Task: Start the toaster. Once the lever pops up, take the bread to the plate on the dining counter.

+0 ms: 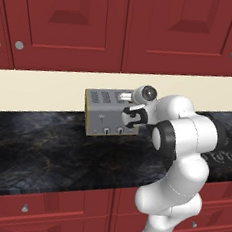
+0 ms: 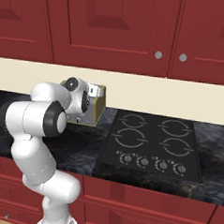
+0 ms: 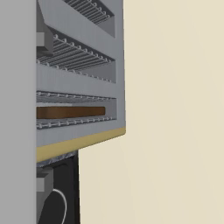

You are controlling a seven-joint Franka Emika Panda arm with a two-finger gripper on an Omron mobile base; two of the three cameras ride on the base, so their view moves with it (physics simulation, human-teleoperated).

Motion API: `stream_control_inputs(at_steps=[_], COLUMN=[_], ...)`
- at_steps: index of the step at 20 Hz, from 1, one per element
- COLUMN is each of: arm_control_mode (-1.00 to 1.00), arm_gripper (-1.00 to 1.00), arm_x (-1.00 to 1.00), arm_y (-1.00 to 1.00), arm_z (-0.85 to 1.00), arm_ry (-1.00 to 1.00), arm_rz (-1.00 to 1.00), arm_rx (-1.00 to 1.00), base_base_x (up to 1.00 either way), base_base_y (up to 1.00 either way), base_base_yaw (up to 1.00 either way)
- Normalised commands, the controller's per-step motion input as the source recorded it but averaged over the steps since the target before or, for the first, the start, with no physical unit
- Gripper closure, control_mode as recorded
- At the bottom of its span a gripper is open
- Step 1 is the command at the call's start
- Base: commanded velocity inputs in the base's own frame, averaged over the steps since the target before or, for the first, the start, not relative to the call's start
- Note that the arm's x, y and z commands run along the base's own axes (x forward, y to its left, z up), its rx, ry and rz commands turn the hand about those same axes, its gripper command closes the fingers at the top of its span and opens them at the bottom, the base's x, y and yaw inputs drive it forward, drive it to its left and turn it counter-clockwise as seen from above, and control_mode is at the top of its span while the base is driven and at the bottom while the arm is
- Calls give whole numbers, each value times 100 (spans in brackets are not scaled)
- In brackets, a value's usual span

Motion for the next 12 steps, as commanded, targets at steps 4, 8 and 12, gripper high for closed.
stream_control_inputs(at_steps=[4, 8, 12], arm_control_mode=[-100, -100, -100], arm_gripper=[-100, -100, -100], arm_x=[0, 0, 0], arm_y=[0, 0, 0], arm_z=[0, 0, 0], arm_ry=[0, 0, 0], arm_rz=[0, 0, 0], arm_rx=[0, 0, 0], base_base_x=[0, 0, 0], base_base_y=[0, 0, 0], base_base_yaw=[0, 0, 0])
